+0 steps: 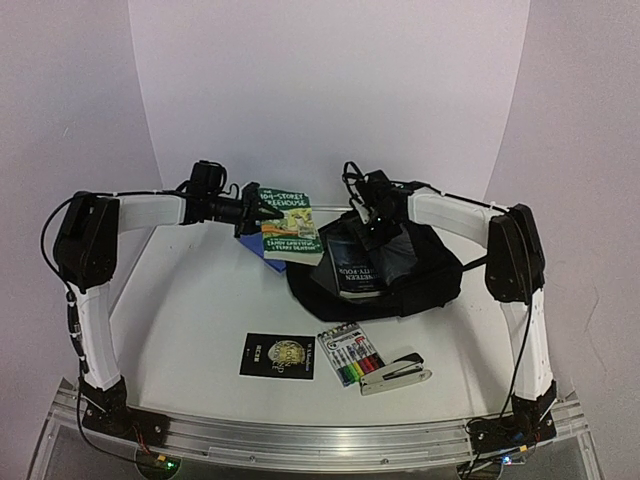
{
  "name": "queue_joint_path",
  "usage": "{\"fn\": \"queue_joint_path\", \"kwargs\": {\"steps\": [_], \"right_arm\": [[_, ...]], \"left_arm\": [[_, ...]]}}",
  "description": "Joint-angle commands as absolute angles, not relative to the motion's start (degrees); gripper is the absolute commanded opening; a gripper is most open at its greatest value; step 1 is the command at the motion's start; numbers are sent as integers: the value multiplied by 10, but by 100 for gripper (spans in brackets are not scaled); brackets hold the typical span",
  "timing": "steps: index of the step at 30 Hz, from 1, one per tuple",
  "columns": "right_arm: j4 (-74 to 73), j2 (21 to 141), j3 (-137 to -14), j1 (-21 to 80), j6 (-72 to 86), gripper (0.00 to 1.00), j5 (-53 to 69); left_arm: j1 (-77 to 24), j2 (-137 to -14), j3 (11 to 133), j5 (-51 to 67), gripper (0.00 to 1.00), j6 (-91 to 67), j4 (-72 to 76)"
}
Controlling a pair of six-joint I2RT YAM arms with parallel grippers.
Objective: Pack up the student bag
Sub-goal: Place the book in the student bag.
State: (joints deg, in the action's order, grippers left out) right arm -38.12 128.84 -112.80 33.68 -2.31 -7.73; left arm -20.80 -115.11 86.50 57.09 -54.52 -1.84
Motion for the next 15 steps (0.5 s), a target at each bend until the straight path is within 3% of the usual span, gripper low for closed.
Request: {"fn": "queue_joint_path", "kwargs": {"steps": [1, 15], "right_arm": [[-385, 1224, -1177, 301, 17, 0, 10], [-389, 1196, -1219, 268, 79, 0, 91]], "left_arm": [[-244, -1191, 922, 628, 0, -595, 106], [-295, -1334, 1005, 634, 0, -676, 218]]}}
